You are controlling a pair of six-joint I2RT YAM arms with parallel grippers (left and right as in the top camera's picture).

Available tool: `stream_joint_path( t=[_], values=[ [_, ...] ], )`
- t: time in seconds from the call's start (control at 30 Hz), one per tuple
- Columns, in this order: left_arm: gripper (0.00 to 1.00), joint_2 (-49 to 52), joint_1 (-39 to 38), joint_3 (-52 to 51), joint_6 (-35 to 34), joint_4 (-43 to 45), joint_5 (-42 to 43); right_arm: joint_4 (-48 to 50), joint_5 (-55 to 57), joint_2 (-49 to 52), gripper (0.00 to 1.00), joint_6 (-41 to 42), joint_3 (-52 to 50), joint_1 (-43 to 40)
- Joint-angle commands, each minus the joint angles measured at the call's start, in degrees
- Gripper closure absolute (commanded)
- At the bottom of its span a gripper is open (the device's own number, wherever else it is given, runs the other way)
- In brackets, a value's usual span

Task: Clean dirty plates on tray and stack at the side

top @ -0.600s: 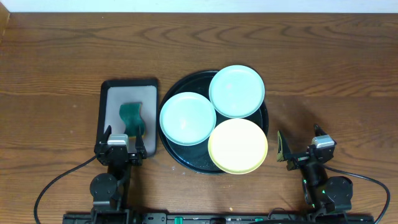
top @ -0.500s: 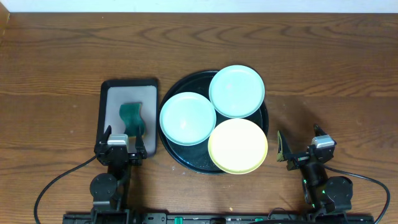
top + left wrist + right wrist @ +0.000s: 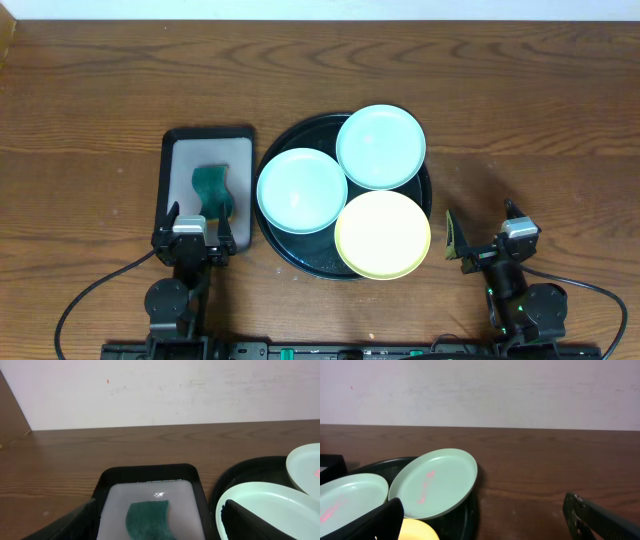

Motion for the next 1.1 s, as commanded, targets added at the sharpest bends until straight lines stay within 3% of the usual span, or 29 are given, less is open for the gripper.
stream_joint_path(
  t=[0.0,1.07],
  values=[
    [0.22,-0.4,-0.1,-0.4,0.8,-2.7,0.2,-0.1,0.2,-0.2,0.01,0.7,-0.2,0.5],
    [0.22,-0.4,-0.1,-0.4,-0.3,-2.7,0.0,0.6,1.8,-0.2,0.01,-0.3,-0.2,0.5]
  ],
)
